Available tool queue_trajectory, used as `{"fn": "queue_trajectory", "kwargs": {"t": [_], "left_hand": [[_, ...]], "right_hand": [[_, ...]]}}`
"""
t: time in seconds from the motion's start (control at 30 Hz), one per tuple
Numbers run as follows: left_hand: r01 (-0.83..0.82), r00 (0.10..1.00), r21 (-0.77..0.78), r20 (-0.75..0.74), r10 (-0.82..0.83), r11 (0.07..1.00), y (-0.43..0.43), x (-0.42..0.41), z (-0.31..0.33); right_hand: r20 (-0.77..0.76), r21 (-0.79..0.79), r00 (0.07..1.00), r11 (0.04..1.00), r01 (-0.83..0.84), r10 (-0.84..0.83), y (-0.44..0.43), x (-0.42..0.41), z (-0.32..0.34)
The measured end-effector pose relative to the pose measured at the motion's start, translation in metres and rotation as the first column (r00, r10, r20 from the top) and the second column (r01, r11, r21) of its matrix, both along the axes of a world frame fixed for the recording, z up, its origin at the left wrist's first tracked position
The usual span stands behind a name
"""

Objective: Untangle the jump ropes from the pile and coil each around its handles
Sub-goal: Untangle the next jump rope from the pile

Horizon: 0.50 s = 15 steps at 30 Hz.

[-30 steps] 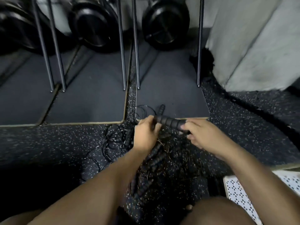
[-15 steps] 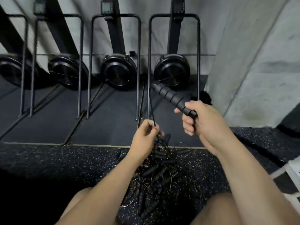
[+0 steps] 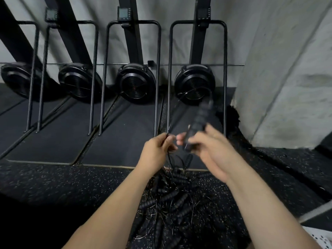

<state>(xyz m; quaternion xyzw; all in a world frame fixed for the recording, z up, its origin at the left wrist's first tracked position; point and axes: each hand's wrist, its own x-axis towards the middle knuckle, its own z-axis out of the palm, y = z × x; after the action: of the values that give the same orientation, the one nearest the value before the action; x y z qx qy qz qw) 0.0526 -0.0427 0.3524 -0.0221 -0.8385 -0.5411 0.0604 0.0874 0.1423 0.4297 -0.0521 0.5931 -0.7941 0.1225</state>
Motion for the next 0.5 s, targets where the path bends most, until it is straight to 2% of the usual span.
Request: {"fn": "queue_trajectory", "kwargs": {"t": [0.07, 0.13, 0.2, 0.27, 0.37, 0.47, 0.5], "left_hand": [[0.021, 0.998, -0.083, -0.064, -0.027, 0.996, 0.009, -0.001, 0.005], [0.044, 0.995, -0.099, -0.080, -0.052, 0.994, 0.016, 0.002, 0.011], [0.030, 0.995, -0.058, -0.090, -0.035, 0.998, 0.022, 0.010, 0.019], [-0.001, 0.993, 0.024, -0.118, 0.004, 1.000, 0.021, 0.019, 0.030], [-0.036, 0.990, 0.219, -0.125, 0.065, 0.975, 0.015, 0.026, 0.038], [-0.028, 0.996, 0.442, -0.061, 0.062, 0.897, 0.009, 0.030, 0.041], [-0.015, 0.999, 0.493, -0.038, 0.038, 0.870, 0.006, 0.032, 0.042]], "right_hand": [[0.103, 0.013, 0.994, 1.000, -0.023, 0.022, -0.001, -0.001, -0.012], [0.165, 0.084, 0.985, 0.996, 0.038, -0.051, 0.001, -0.003, -0.018], [0.106, 0.240, 0.988, 0.967, 0.087, -0.115, 0.004, -0.006, -0.021], [0.037, 0.360, 0.996, 0.931, 0.059, -0.077, 0.002, -0.005, -0.022], [0.027, 0.512, 0.999, 0.857, -0.053, 0.045, -0.007, -0.001, -0.024], [-0.036, 0.700, 0.998, 0.714, -0.017, 0.059, -0.009, 0.001, -0.027], [-0.035, 0.699, 0.998, 0.715, -0.017, 0.058, -0.010, 0.000, -0.027]]}}
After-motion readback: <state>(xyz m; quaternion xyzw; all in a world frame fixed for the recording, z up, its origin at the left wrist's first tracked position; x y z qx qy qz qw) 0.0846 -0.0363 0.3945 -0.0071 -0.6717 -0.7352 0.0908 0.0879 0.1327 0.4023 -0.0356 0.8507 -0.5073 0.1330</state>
